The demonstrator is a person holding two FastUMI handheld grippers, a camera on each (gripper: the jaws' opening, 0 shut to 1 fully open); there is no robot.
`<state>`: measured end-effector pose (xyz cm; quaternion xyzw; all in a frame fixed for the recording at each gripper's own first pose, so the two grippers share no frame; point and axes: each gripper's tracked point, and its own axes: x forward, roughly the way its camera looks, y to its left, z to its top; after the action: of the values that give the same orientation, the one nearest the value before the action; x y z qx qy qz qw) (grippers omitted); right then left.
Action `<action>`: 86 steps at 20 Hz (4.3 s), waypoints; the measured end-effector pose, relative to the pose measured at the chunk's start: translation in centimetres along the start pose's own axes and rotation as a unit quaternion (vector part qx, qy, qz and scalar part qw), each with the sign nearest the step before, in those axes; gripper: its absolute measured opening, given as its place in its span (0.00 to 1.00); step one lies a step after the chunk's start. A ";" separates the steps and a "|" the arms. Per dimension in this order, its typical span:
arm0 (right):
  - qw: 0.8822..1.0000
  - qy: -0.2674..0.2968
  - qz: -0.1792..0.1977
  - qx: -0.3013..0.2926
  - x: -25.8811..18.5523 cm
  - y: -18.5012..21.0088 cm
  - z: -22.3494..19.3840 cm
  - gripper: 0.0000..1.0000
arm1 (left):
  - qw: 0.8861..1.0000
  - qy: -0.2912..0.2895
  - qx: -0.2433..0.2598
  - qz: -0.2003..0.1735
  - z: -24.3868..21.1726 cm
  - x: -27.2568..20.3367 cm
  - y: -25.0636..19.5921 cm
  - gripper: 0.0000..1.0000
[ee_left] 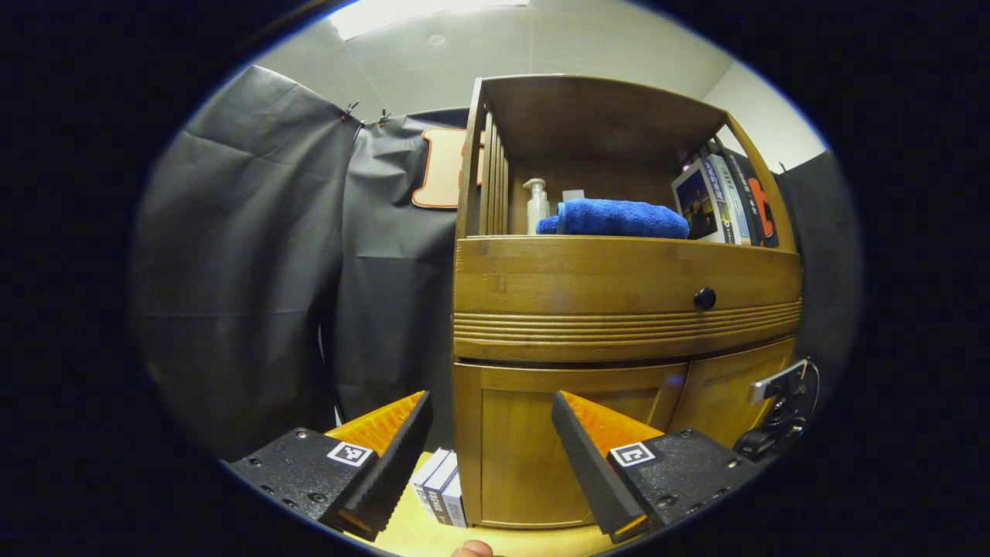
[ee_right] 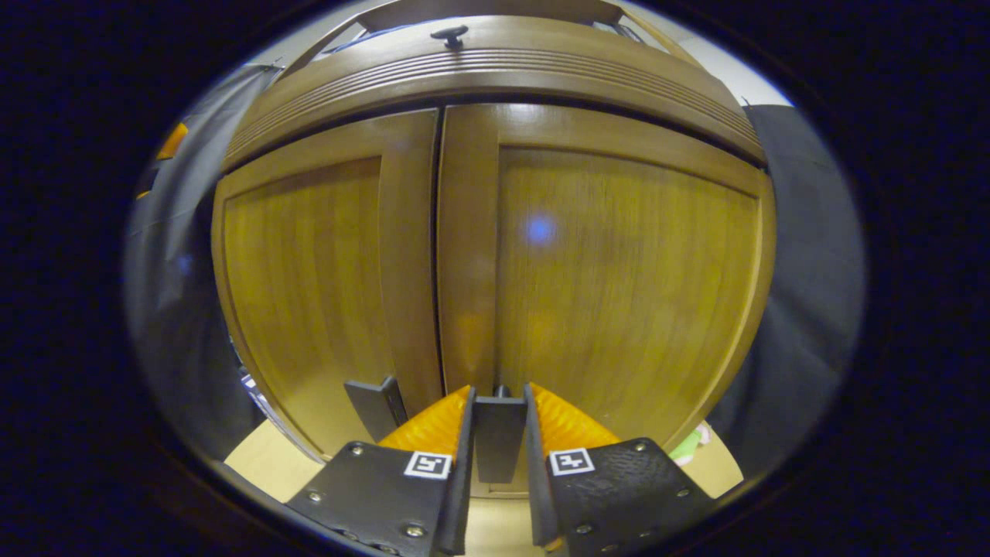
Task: Open the right door of the double-door shoe cabinet with the right hand, and open the left door with the left hand.
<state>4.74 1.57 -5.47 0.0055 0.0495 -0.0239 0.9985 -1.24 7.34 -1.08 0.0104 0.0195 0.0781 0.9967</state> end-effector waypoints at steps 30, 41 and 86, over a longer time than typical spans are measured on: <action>0.998 0.015 -0.043 0.035 -14.3 -7.3 -3.2 0.22 | 0.992 -0.010 -0.031 -0.120 0.7 -5.6 -9.0 0.92; 0.992 0.027 -0.108 0.066 -19.6 -14.4 -4.2 0.22 | 0.984 0.007 -0.038 -0.174 -0.6 -6.8 -13.5 0.95; 0.971 -0.125 -0.201 0.042 -28.1 -23.1 11.5 0.17 | 0.978 0.099 -0.047 -0.178 -11.9 1.2 -16.9 0.92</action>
<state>-23.19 -20.37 8.58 0.0341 -0.0761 -0.2262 0.9705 2.04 -8.91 -13.42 -0.0476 0.1156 -0.0986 0.9872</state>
